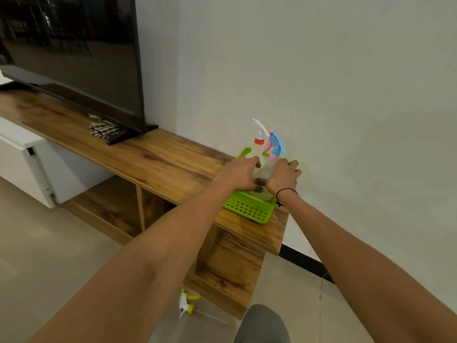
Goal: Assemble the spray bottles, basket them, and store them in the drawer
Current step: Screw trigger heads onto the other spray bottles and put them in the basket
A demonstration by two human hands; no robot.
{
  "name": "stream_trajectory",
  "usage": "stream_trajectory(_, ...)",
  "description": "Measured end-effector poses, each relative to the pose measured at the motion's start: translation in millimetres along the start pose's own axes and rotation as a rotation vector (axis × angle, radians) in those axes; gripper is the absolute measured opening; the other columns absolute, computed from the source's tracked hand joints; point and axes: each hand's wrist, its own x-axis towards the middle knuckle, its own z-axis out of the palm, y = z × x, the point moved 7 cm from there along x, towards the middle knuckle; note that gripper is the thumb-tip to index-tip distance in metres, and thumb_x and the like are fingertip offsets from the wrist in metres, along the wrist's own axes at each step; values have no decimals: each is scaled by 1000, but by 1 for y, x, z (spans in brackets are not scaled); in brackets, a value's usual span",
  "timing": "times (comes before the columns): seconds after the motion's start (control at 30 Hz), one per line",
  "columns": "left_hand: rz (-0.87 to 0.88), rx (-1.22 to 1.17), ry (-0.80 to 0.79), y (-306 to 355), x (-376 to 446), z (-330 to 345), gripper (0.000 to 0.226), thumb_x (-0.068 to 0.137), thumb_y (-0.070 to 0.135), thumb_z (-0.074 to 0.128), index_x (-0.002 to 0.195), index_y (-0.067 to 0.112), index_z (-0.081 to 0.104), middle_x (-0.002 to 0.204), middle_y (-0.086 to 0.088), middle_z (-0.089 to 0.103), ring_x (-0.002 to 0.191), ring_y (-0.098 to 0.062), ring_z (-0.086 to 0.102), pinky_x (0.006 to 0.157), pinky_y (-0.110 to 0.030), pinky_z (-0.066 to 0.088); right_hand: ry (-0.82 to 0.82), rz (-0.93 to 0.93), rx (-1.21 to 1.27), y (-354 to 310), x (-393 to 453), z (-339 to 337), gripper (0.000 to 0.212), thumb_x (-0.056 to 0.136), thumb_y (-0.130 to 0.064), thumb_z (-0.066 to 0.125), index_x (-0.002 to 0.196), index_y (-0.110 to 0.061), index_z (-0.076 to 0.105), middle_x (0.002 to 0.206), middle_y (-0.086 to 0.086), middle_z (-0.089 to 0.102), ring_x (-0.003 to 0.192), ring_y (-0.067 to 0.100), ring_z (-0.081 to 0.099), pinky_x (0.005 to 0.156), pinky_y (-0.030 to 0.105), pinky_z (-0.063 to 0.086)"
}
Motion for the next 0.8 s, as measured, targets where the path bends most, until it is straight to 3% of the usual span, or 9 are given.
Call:
stream_trajectory(0.1, -15, -26, 40, -7, -2, -11, 80, 66, 62, 81, 135, 31, 56, 114, 3, 73, 111, -25, 67, 91, -43, 57, 2, 7, 8, 5, -1, -7, 95, 64, -59, 92, 129, -4, 50, 133, 19, 48, 124, 38, 45, 87, 37, 34)
stream_trajectory(0.27, -25, -115, 130, -18, -17, -31, 65, 68, 60, 76, 126, 35, 60, 105, 12, 75, 99, -16, 70, 82, -36, 57, 104, 21, 85, 7, -16, -21, 92, 66, -63, 89, 127, -7, 49, 129, 17, 50, 123, 40, 47, 88, 42, 42)
stream_trajectory(0.43, -108, -305, 281, -44, -46, -52, 41, 71, 59, 76, 103, 35, 68, 80, 16, 73, 76, -1, 68, 71, -28, 56, 292, -98, 176, -11, -44, -36, 61, 74, -54, 80, 109, -14, 50, 109, 7, 57, 105, 33, 53, 83, 45, 49)
stream_trajectory(0.57, -142, -351, 329, -64, -75, -62, 33, 70, 60, 73, 93, 37, 68, 71, 19, 72, 68, 10, 65, 59, -22, 46, 264, -174, 246, -32, -62, -35, 46, 81, -49, 75, 105, -14, 56, 103, 2, 61, 102, 28, 55, 77, 40, 46)
stream_trajectory(0.73, -223, -405, 338, -94, -113, -66, 29, 71, 56, 76, 88, 33, 71, 66, 15, 72, 68, 5, 68, 68, -29, 58, 227, -246, 338, -73, -92, -22, 32, 85, -41, 71, 90, -11, 60, 88, 6, 66, 90, 31, 64, 75, 46, 54)
stream_trajectory(0.8, -267, -415, 352, -112, -132, -68, 30, 72, 59, 76, 87, 33, 71, 66, 14, 71, 68, 6, 67, 65, -27, 56, 201, -295, 354, -93, -107, -10, 30, 85, -41, 70, 88, -13, 60, 87, 4, 66, 90, 31, 64, 77, 47, 54)
